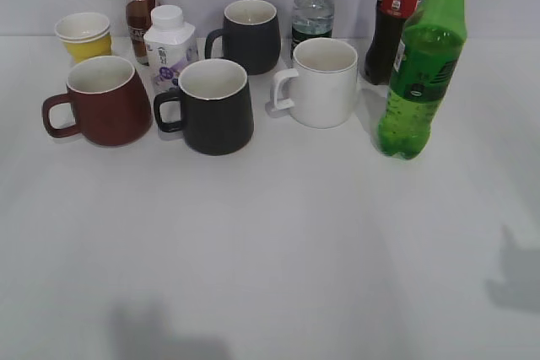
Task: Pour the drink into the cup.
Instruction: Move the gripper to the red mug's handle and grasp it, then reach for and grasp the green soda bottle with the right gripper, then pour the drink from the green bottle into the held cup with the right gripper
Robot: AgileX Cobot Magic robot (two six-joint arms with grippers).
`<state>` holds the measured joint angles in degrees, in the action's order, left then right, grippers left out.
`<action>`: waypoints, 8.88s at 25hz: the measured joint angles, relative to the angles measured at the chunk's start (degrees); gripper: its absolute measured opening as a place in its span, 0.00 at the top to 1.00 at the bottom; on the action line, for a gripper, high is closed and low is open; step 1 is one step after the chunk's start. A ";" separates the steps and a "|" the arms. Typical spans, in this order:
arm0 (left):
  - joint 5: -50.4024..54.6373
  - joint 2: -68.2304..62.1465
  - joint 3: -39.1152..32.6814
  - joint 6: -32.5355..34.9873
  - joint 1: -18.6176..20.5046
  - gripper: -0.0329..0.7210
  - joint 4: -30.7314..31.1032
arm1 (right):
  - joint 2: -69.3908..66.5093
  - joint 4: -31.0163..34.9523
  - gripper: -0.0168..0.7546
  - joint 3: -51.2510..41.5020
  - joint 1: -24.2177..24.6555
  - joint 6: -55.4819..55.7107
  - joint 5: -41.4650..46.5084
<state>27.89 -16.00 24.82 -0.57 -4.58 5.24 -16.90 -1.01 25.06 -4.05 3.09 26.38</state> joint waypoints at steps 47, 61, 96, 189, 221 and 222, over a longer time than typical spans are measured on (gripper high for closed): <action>-78.11 -71.07 -11.83 0.00 -8.13 0.49 -10.48 | -58.84 1.01 0.33 -7.31 -12.65 0.00 -64.53; -94.29 -84.91 -8.34 0.00 -8.13 0.49 -11.89 | -58.84 6.75 0.33 -7.31 -12.65 -0.06 -68.94; -93.02 -99.38 9.32 0.05 -4.53 0.57 -9.89 | -61.12 6.75 0.33 -7.31 -12.65 -0.06 -70.05; -82.85 -74.40 0.33 -10.95 -16.93 0.84 24.84 | -79.13 -20.80 0.41 19.41 -12.65 -6.49 -75.59; -72.37 -80.64 10.22 -13.73 -25.46 0.84 29.57 | -79.13 -48.11 0.42 23.89 -12.65 -30.35 -67.19; -72.37 -80.64 10.22 -13.73 -25.46 0.84 29.36 | -79.13 -48.23 0.42 23.89 -12.65 -31.53 -67.03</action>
<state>-44.48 -96.64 35.04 -14.30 -30.03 34.60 -96.03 -49.24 48.96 -16.70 -28.44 -40.66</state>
